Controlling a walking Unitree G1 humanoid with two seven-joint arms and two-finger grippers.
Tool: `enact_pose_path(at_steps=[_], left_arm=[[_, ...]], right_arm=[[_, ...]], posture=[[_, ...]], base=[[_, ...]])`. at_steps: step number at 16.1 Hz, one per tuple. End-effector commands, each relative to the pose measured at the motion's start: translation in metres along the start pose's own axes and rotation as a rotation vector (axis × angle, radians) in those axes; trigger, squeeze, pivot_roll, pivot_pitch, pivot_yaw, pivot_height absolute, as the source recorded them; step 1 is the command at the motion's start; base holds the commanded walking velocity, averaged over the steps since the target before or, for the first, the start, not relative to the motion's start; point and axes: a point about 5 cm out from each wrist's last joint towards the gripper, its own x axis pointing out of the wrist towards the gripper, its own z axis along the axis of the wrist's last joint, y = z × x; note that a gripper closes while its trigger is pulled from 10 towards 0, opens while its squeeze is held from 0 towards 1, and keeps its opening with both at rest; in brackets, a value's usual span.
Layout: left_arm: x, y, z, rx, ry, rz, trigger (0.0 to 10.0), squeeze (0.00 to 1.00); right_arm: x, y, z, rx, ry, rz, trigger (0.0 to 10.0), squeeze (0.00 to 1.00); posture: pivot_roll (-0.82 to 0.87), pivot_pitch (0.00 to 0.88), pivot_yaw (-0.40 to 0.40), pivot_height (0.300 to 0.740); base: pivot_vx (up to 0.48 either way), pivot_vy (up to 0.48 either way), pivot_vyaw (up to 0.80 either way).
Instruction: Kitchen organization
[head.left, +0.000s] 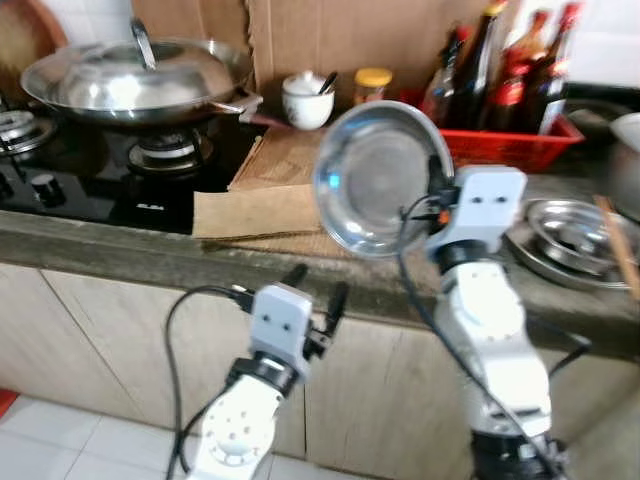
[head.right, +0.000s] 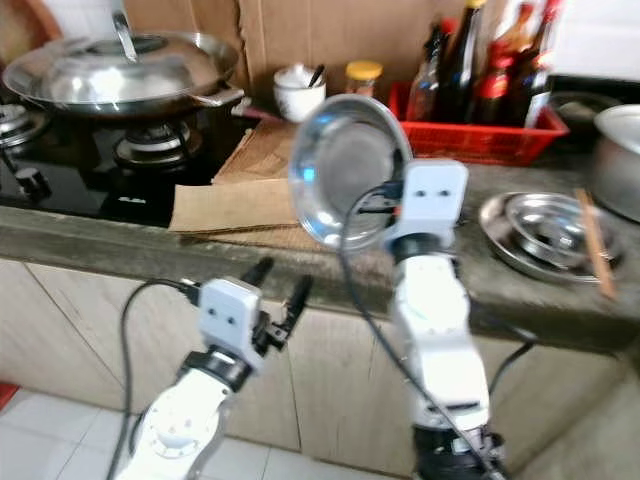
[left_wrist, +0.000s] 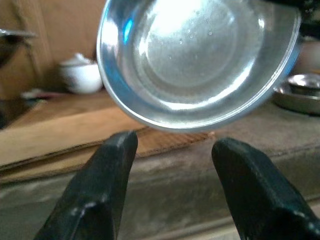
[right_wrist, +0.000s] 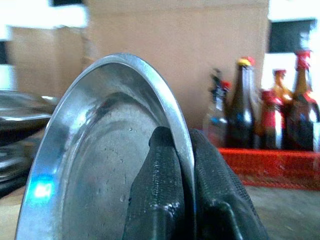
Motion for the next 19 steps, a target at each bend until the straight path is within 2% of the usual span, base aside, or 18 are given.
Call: enact_pose_path(at_steps=[1, 4, 5, 6, 7, 8, 14, 19], left_arm=[[-0.001, -0.003, 0.000, -0.011, 0.002, -0.012, 10.0, 0.00], [-0.001, -0.003, -0.001, -0.011, 0.005, -0.010, 10.0, 0.00], [-0.001, -0.003, -0.001, -0.009, 0.005, -0.010, 10.0, 0.00], [-0.001, -0.003, -0.001, -0.009, 0.005, -0.009, 10.0, 0.00], [-0.001, -0.003, -0.001, -0.009, 0.006, -0.007, 10.0, 0.00], [-0.001, -0.003, -0.001, -0.009, 0.007, -0.004, 10.0, 0.00], [0.000, -0.002, -0.001, -0.009, 0.014, 0.005, 10.0, 0.00], [-0.003, -0.001, -0.005, -0.018, 0.029, 0.011, 10.0, 0.00]], right_arm=[[0.001, -0.002, 0.006, -0.008, -0.033, -0.008, 0.0, 0.00], [-0.001, -0.001, 0.004, -0.011, -0.020, -0.006, 0.0, 0.00], [-0.002, -0.001, 0.003, -0.015, -0.015, -0.008, 1.6, 0.00], [-0.002, 0.000, 0.003, -0.013, -0.012, -0.006, 3.8, 0.00], [-0.002, 0.000, 0.002, -0.019, -0.010, -0.003, 8.1, 0.00], [-0.003, 0.001, 0.001, -0.025, -0.002, 0.001, 10.0, 0.00], [-0.011, 0.004, -0.009, -0.035, 0.032, 0.055, 10.0, 0.00], [-0.029, 0.007, -0.027, -0.014, 0.105, 0.116, 10.0, 0.00]], posture=[[0.17, 0.044, -0.028, 0.740], [0.17, 0.046, -0.028, 0.740], [0.17, 0.047, -0.028, 0.740], [0.17, 0.048, -0.028, 0.740], [0.17, 0.049, -0.026, 0.740], [0.17, 0.049, -0.028, 0.740], [0.17, 0.052, -0.025, 0.740], [0.17, 0.051, -0.025, 0.740]], base=[[-0.292, 0.000, 0.00], [-0.294, 0.000, 0.00], [-0.285, 0.000, 0.00], [-0.281, 0.000, 0.00], [-0.270, 0.000, 0.00], [-0.274, 0.000, 0.00], [0.000, 0.000, 0.00], [0.000, 0.000, 0.00]])
